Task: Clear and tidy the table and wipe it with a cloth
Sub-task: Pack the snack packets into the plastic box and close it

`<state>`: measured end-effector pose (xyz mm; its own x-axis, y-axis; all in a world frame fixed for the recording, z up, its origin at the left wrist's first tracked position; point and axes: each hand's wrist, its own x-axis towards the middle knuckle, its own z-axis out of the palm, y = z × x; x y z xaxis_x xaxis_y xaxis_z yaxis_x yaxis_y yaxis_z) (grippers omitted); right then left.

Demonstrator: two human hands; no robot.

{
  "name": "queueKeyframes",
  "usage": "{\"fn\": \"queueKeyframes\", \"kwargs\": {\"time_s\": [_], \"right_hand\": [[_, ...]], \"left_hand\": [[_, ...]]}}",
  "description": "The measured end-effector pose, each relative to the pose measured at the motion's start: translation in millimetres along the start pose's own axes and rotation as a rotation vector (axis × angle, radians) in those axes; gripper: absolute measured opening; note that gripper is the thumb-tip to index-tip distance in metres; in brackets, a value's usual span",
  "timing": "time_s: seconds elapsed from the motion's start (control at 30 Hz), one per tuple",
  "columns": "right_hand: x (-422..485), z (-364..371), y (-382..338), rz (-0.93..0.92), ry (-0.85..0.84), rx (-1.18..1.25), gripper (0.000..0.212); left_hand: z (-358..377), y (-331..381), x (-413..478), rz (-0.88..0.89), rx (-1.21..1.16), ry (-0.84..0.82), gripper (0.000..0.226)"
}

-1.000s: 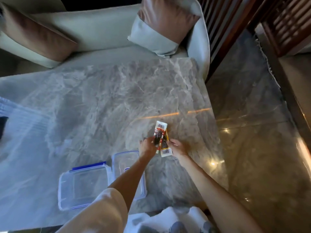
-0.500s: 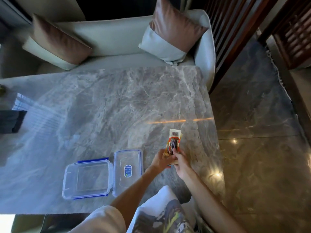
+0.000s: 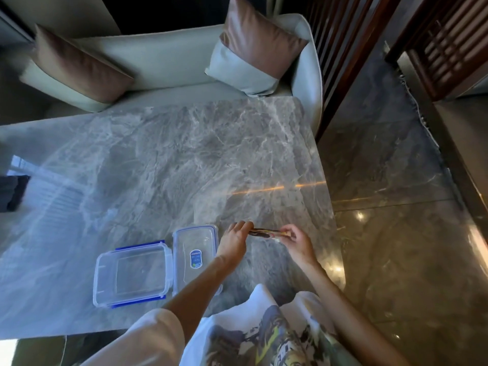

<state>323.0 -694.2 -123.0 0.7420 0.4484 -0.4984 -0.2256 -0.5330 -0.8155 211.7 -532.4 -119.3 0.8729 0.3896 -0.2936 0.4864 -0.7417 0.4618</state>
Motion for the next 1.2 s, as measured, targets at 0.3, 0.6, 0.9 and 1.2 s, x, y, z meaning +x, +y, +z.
{"fn": "queueKeyframes", "kwargs": {"time_s": [0.3, 0.6, 0.9, 1.2], "right_hand": [[-22, 9, 28, -0.038, -0.123, -0.402, 0.022], [-21, -9, 21, -0.019, -0.092, -0.348, 0.008], [-39, 5, 37, 0.215, -0.045, -0.431, 0.016], [-42, 9, 36, 0.239, -0.034, -0.202, 0.017]], "left_hand": [[43, -9, -32, -0.041, 0.193, -0.202, 0.047], [24, -7, -28, -0.179, -0.229, -0.071, 0.016], [59, -3, -71, -0.353, -0.029, -0.379, 0.037], [56, -2, -68, -0.396, -0.109, -0.309, 0.039]]}}
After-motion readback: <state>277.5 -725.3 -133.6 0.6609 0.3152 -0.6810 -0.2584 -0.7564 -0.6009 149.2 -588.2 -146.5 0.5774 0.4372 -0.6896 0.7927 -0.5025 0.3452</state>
